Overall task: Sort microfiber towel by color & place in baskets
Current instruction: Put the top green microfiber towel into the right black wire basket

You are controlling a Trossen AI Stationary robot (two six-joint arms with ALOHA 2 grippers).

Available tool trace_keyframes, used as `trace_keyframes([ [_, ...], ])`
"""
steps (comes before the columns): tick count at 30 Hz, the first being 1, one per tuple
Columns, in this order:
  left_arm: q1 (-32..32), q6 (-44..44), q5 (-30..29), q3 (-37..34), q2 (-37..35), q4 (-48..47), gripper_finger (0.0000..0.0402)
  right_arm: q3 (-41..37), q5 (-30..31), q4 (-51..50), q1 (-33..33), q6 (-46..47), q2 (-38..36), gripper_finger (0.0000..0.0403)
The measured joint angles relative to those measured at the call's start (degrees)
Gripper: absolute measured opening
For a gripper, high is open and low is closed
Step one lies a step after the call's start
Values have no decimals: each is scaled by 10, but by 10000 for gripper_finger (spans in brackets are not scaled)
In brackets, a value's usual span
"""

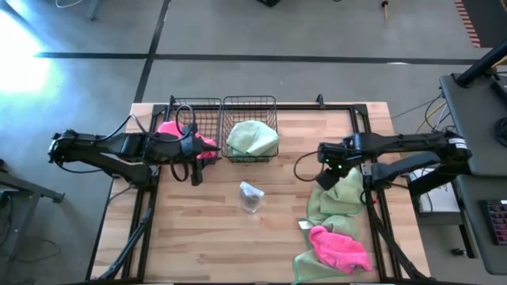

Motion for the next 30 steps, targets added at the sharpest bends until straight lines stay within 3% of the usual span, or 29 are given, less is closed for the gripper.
trace_keyframes([
  [11,0,-7,0,0,0,22,116,-70,-21,-6,3,36,-36,100],
  [30,0,-16,0,0,1,23,116,-133,-51,7,3,-16,58,100],
])
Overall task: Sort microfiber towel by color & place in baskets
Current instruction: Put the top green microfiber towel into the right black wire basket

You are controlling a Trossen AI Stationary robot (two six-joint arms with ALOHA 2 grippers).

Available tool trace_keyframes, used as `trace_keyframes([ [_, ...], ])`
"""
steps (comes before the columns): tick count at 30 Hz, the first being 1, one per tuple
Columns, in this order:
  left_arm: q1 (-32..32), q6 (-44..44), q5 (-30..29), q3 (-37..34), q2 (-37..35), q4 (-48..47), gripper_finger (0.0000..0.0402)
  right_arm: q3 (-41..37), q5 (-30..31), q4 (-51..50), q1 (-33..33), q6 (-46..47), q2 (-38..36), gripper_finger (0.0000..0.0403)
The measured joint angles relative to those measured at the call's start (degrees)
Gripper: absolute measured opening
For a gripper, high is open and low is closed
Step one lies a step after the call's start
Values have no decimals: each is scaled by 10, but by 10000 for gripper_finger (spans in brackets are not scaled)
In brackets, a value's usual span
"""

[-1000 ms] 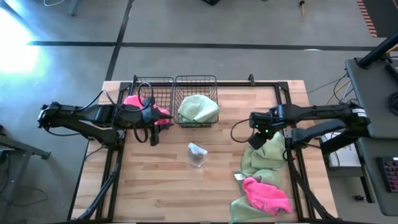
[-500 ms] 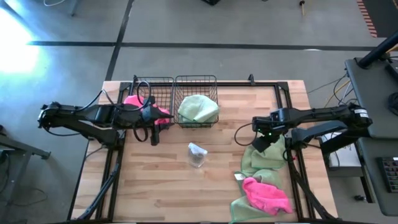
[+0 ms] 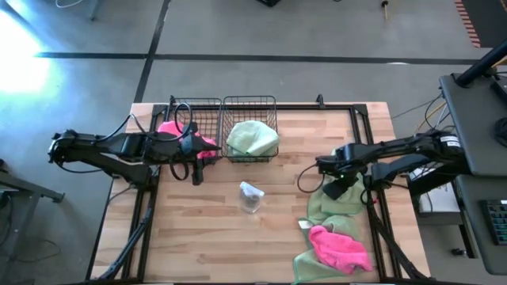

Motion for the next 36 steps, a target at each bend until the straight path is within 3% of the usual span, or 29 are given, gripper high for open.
trace_keyframes([
  [12,0,1,0,0,0,0,116,-41,-28,85,0,-8,61,93],
  [24,0,1,0,0,0,0,116,-36,-26,144,0,7,59,13],
  [30,0,1,0,0,0,0,116,4,-14,145,-1,8,51,13],
  [36,0,1,0,0,0,-1,116,101,34,144,-1,4,41,13],
])
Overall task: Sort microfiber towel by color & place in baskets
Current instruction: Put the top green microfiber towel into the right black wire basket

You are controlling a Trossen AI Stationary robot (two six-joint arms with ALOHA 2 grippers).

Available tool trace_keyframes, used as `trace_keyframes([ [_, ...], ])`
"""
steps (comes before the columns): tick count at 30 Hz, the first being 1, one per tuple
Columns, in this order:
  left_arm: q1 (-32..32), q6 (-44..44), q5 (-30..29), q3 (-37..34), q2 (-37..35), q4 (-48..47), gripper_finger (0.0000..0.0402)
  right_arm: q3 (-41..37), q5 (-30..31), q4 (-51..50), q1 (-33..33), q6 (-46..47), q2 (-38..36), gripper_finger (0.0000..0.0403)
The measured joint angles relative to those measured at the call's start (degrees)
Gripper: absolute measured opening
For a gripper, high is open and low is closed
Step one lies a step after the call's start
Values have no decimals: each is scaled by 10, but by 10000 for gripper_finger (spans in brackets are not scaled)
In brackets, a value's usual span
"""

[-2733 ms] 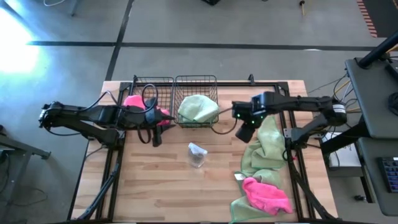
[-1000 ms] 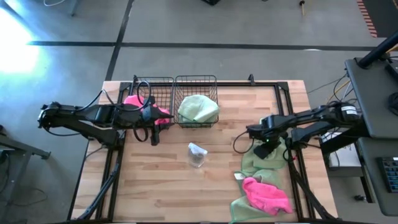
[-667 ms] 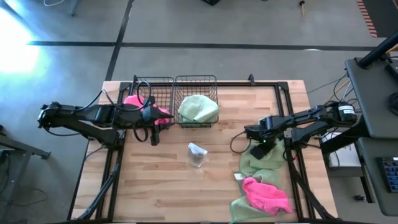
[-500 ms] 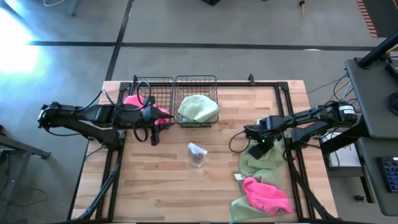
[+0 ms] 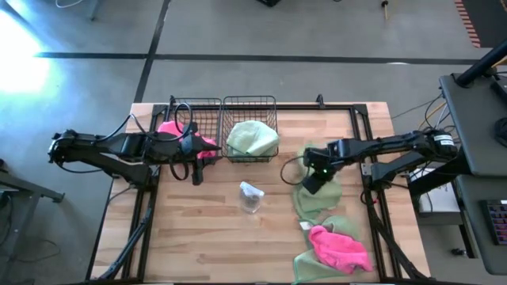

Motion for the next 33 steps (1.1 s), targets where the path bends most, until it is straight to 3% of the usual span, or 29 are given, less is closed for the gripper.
trace_keyframes([
  [10,0,0,0,0,0,-9,116,213,158,-4,0,-68,-4,13],
  [17,0,0,0,0,0,-28,116,308,271,4,-4,-114,-1,13],
  [24,0,19,0,0,0,-31,116,317,263,156,-37,-167,2,13],
  [33,0,36,0,0,0,-36,116,317,196,290,-89,-196,28,13],
])
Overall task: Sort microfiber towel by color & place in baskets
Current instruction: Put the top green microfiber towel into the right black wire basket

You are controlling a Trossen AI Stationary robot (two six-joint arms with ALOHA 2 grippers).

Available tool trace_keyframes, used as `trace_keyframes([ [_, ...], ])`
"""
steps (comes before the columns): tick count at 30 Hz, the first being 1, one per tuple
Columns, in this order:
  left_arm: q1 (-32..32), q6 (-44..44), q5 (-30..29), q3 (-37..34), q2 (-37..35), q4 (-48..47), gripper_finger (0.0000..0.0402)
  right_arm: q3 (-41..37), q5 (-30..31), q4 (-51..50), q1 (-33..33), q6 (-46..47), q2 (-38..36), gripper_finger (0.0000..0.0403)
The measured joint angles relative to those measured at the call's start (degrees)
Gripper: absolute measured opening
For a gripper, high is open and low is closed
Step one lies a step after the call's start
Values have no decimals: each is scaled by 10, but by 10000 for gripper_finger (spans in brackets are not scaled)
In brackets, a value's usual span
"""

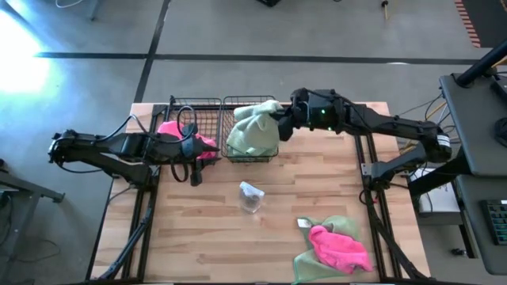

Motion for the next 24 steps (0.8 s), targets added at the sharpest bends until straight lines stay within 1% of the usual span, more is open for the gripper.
trace_keyframes([
  [3,0,-1,0,0,-2,-17,116,0,-44,14,-11,-7,16,13],
  [6,0,-4,0,0,-8,-27,116,0,-74,23,-18,-10,40,13],
  [12,0,-4,-1,0,-29,-37,116,8,-108,52,-41,-11,102,13],
  [18,0,-7,-4,0,-51,-54,116,40,-134,48,-53,-11,145,13],
  [21,0,-8,-4,0,-59,-56,116,59,-136,45,-59,-15,151,13],
  [24,0,-9,-4,0,-63,-56,116,79,-133,22,-71,-39,146,13],
])
